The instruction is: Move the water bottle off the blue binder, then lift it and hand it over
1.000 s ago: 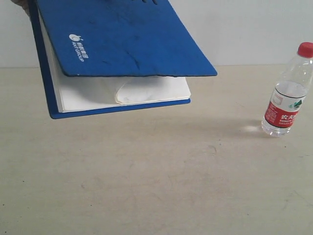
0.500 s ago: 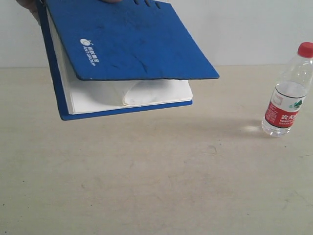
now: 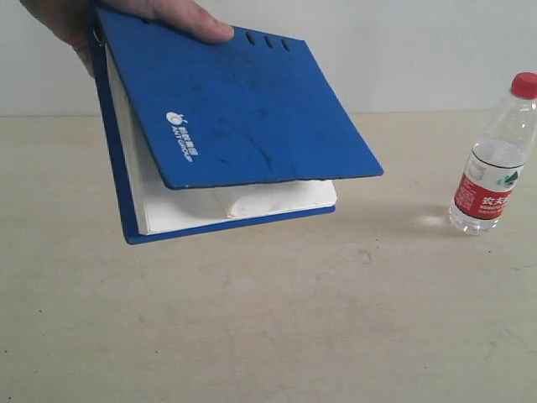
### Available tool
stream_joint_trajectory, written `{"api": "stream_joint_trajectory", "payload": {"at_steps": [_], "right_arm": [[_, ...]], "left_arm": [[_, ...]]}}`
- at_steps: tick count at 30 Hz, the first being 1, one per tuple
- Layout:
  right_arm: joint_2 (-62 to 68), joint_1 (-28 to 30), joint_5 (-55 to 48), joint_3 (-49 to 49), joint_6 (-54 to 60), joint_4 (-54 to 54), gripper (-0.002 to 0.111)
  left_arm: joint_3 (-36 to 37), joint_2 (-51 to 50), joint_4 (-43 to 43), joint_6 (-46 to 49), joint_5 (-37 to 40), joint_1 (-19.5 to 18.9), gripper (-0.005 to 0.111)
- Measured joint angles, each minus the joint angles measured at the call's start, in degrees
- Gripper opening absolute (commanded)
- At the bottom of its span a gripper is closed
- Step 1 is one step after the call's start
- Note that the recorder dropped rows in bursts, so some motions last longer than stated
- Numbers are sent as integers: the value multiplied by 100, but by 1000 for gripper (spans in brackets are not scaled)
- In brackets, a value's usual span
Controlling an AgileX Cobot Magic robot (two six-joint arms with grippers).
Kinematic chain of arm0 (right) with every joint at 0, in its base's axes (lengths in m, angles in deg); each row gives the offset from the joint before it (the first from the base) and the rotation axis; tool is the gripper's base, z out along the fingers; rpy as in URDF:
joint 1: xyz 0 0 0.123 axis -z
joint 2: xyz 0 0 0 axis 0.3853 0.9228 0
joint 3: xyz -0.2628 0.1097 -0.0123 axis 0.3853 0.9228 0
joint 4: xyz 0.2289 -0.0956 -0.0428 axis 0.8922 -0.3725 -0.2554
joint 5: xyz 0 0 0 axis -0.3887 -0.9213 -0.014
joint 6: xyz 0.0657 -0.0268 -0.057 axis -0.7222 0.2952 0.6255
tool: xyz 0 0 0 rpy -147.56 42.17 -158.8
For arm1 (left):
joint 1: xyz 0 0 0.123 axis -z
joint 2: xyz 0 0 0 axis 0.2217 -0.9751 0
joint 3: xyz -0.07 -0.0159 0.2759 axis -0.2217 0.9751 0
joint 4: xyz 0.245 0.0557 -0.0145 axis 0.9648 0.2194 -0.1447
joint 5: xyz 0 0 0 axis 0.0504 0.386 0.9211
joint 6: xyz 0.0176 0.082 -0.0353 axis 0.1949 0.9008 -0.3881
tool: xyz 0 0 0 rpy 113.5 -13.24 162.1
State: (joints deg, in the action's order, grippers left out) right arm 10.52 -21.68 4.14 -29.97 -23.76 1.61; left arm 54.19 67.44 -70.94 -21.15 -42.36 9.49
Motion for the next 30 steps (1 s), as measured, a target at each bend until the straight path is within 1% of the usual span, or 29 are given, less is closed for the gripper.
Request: {"api": "stream_joint_trajectory", "payload": {"at_steps": [14, 19, 30], "right_arm": [[0, 0, 11, 0, 0, 0, 0], [0, -180, -65, 0, 0, -144, 0], [0, -210, -112, 0, 37, -244, 0]], "left_arm": [[0, 0, 0, 0, 0, 0, 7], [0, 0, 0, 0, 0, 0, 7], [0, 0, 0, 0, 0, 0, 7]]}}
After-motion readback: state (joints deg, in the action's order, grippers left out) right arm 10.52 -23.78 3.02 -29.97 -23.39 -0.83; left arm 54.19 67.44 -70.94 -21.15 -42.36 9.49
